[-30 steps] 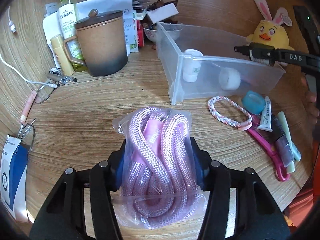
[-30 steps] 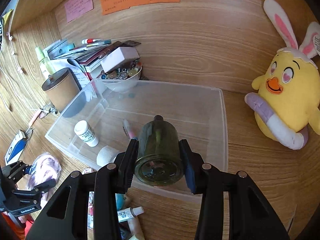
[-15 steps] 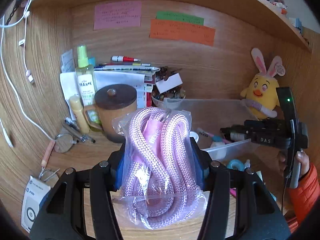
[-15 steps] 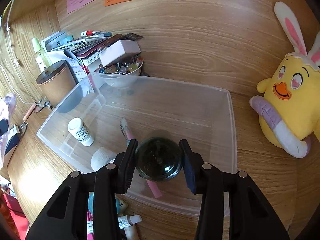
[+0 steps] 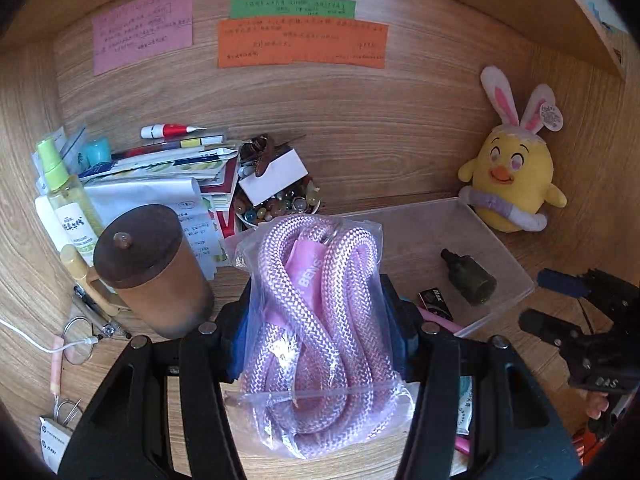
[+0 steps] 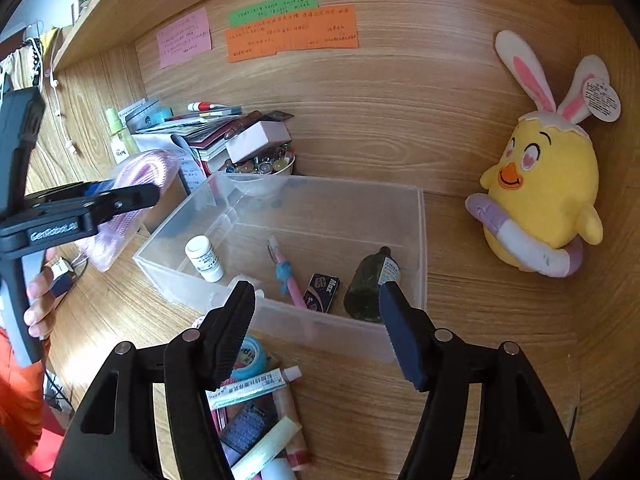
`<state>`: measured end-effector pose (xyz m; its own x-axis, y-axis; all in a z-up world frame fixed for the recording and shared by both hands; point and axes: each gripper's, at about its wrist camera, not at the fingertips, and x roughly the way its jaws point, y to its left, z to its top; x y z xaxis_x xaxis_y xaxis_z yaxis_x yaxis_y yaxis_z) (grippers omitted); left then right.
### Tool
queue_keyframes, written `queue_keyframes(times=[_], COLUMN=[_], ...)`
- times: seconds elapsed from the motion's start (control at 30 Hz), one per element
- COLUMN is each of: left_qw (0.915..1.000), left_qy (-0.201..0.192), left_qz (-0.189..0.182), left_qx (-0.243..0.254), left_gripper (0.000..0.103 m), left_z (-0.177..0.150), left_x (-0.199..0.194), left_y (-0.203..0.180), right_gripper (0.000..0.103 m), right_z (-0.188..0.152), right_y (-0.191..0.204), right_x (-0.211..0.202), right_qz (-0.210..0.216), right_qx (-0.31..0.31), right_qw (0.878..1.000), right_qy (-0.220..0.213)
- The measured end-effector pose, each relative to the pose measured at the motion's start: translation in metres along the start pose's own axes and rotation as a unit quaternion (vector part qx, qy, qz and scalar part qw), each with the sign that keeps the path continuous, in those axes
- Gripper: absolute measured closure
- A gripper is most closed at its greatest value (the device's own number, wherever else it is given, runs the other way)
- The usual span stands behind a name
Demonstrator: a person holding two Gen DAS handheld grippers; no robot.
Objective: Organize objects
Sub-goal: 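Carry rope bag and green bottle into the clear box and release both, then grasp purple tube with left tool while right tool grasps white roll-on tube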
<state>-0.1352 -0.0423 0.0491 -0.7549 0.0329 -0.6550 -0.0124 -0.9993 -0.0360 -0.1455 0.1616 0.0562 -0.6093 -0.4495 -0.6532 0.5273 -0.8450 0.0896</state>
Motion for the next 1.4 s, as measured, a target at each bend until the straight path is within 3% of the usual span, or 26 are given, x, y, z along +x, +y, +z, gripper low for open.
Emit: queue_keyframes(times=[0.5,0.7,0.87,1.0,1.4], left_qw=[0.9976,0.9987,0.9979,0.9966,0.9871], left_qy=[0.062,0.029,0.012,0.022,0.092], left_qz=[-0.018,-0.016,-0.023,-0.036,-0.097], left_qx=[0.023,0.04,0.06,0.071,0.087], left_gripper=[0.048,0.047,0.044,0.044,0.045], left_z=[0.015,0.009,-0.011,-0.035,-0.107], left_x=[0.057,0.028,-0.004,-0.018,-0.022], left_y=[-0.03,-0.042,-0.053,-0.061,-0.088], right_gripper=[0.042,0.043,0.064,0.075,0.08], right_z=[-0.075,-0.09,-0.096,-0.099,-0.109], right_y=[0.001,0.009,0.015,0.022,0.043], right_x=[-0.002,-0.006,-0.007,-0.01,-0.013], right_qz=[0.003,0.005,0.02,0.032,0.023], right_qx=[0.043,0.049,0.053,0.047,0.011], right_qw=[0.997,0.996,0.996,0.995,0.996], right_qy=[0.062,0.068,0.074,0.076,0.082])
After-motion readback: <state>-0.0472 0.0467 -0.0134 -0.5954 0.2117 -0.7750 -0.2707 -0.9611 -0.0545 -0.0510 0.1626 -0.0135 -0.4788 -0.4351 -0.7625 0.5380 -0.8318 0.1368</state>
